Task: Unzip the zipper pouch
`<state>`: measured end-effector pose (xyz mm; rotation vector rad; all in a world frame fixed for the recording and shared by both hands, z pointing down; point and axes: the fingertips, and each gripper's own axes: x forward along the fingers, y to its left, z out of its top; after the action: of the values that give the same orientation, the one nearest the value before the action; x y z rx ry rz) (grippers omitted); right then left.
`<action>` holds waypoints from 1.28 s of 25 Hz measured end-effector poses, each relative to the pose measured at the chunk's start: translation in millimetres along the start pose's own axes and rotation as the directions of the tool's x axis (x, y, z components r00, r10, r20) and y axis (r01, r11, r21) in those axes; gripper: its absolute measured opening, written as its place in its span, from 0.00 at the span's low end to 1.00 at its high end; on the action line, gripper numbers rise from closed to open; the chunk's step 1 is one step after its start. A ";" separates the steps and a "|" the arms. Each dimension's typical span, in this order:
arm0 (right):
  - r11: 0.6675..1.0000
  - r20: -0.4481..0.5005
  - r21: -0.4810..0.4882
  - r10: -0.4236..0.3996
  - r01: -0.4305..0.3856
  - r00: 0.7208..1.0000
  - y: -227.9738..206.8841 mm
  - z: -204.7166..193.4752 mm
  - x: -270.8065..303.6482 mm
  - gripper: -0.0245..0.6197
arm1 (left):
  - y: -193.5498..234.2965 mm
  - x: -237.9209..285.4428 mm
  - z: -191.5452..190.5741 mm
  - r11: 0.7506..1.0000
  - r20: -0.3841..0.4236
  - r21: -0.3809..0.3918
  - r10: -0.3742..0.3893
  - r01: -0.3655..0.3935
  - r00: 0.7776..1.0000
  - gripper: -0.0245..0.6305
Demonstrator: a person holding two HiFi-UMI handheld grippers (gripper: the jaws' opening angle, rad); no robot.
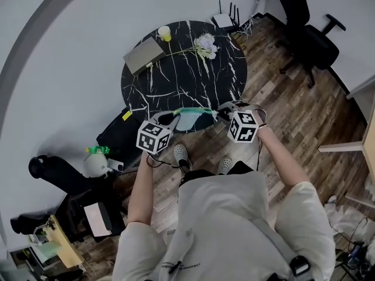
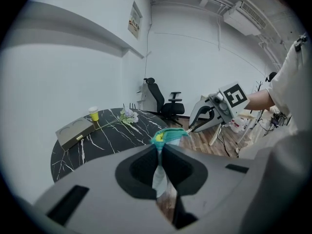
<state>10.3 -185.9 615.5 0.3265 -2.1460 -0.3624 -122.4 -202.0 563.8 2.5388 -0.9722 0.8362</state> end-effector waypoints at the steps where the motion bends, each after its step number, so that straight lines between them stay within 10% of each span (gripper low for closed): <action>1: 1.000 -0.009 0.028 -0.013 0.013 1.000 -3.3 -3.2 1.0 0.11 | 2.8 -0.7 0.8 1.000 0.005 -0.006 0.012 -0.012 1.000 0.10; 9: 0.912 0.169 0.410 -0.095 0.017 0.981 -38.9 24.8 -22.6 0.14 | 31.8 -11.0 9.3 0.984 0.063 -0.100 0.154 -0.148 0.986 0.10; 15: 0.795 0.357 0.603 -0.197 -0.064 0.913 -50.9 67.4 -37.4 0.15 | 39.1 -18.1 22.1 0.962 0.165 -0.183 0.235 -0.204 0.958 0.10; 24: 0.638 0.395 0.762 -0.318 -0.113 0.862 -42.2 87.4 -29.5 0.16 | 18.1 -20.3 37.1 0.950 0.244 -0.196 0.286 -0.242 0.927 0.10; 32: 0.597 0.390 0.795 -0.360 -0.112 0.847 -33.2 84.2 -34.9 0.16 | 3.6 -17.6 34.1 0.941 0.260 -0.215 0.314 -0.262 0.913 0.10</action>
<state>-36.7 -192.5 531.0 1.0066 -2.7353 0.5720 -121.4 -211.3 526.4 2.4407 -1.4738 0.4237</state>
